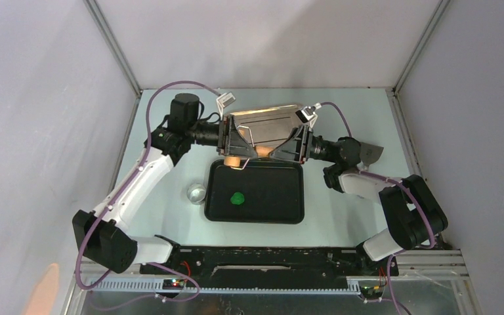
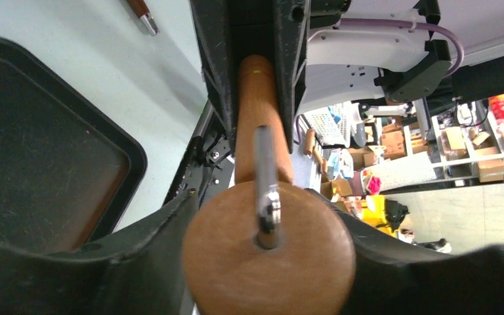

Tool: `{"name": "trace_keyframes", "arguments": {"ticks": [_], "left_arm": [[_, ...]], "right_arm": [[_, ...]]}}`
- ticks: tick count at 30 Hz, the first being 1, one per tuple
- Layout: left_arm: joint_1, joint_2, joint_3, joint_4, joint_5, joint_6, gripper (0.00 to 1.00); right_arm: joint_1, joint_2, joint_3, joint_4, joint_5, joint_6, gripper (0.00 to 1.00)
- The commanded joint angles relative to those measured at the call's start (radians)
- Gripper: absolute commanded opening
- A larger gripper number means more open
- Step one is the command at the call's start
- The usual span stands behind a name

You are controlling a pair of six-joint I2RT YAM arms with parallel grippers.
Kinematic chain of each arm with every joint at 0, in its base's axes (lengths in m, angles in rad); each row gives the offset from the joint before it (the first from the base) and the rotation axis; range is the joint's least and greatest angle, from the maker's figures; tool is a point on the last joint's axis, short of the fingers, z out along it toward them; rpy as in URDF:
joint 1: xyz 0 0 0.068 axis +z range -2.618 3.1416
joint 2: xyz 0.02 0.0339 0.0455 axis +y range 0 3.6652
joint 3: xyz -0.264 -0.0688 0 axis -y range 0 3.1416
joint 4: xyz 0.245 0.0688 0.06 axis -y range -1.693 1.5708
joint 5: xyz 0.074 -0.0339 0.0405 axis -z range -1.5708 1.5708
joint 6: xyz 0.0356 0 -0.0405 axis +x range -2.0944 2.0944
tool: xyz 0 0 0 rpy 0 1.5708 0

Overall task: Roll out the dumpling wrappers from the dough
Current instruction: Pick up the rolling pin from the center of the board.

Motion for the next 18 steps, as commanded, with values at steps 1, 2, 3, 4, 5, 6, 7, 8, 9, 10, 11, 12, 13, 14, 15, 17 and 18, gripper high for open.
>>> {"name": "trace_keyframes", "arguments": {"ticks": [1, 2, 3, 4, 5, 6, 7, 8, 9, 10, 11, 12, 13, 14, 15, 17, 18], "left_arm": [[-0.006, 0.000, -0.034, 0.004, -0.022, 0.017, 0.75], [-0.005, 0.001, -0.035, 0.004, -0.030, 0.016, 0.81], [-0.004, 0.000, -0.035, 0.002, -0.034, 0.017, 0.85], [-0.002, -0.002, -0.035, -0.001, -0.037, 0.020, 0.89], [0.000, -0.005, -0.035, -0.004, -0.039, 0.022, 0.91], [0.002, -0.010, -0.037, -0.005, -0.044, 0.021, 0.94], [0.007, -0.016, -0.040, -0.005, -0.051, 0.021, 0.95], [0.012, -0.021, -0.040, -0.009, -0.056, 0.020, 0.95], [0.016, -0.027, -0.040, -0.011, -0.056, 0.019, 0.96], [0.021, -0.032, -0.038, -0.011, -0.055, 0.017, 0.96], [0.025, -0.043, -0.035, -0.016, -0.054, 0.016, 0.97], [0.028, -0.052, -0.029, -0.022, -0.054, 0.016, 0.98], [0.029, -0.063, -0.023, -0.028, -0.054, 0.016, 0.99], [0.029, -0.073, -0.017, -0.033, -0.053, 0.019, 1.00], [0.030, -0.085, -0.010, -0.043, -0.051, 0.023, 1.00], [0.030, -0.106, 0.006, -0.070, -0.055, 0.047, 1.00], [0.029, -0.114, 0.016, -0.098, -0.063, 0.066, 1.00]], "right_arm": [[0.010, -0.022, 0.026, 0.058, 0.115, 0.004, 0.00], [0.010, -0.028, 0.021, 0.043, 0.118, -0.005, 0.00], [0.009, -0.036, 0.013, 0.020, 0.122, -0.017, 0.00], [0.007, -0.048, 0.007, -0.013, 0.125, -0.034, 0.00], [0.006, -0.065, 0.002, -0.052, 0.127, -0.056, 0.00], [0.006, -0.089, -0.001, -0.112, 0.127, -0.099, 0.00], [0.005, -0.112, -0.001, -0.171, 0.128, -0.138, 0.00], [0.005, -0.138, -0.002, -0.244, 0.133, -0.176, 0.00], [0.001, -0.163, -0.002, -0.317, 0.140, -0.216, 0.00], [-0.007, -0.193, -0.002, -0.392, 0.150, -0.256, 0.00], [-0.023, -0.225, -0.001, -0.485, 0.163, -0.298, 0.00], [-0.036, -0.257, 0.002, -0.573, 0.177, -0.341, 0.00], [-0.050, -0.295, 0.007, -0.681, 0.192, -0.394, 0.00], [-0.062, -0.325, 0.017, -0.799, 0.213, -0.450, 0.00], [-0.074, -0.358, 0.031, -0.905, 0.235, -0.506, 0.00], [-0.094, -0.409, 0.072, -1.125, 0.273, -0.610, 0.00], [-0.104, -0.426, 0.093, -1.203, 0.279, -0.648, 0.00]]}}
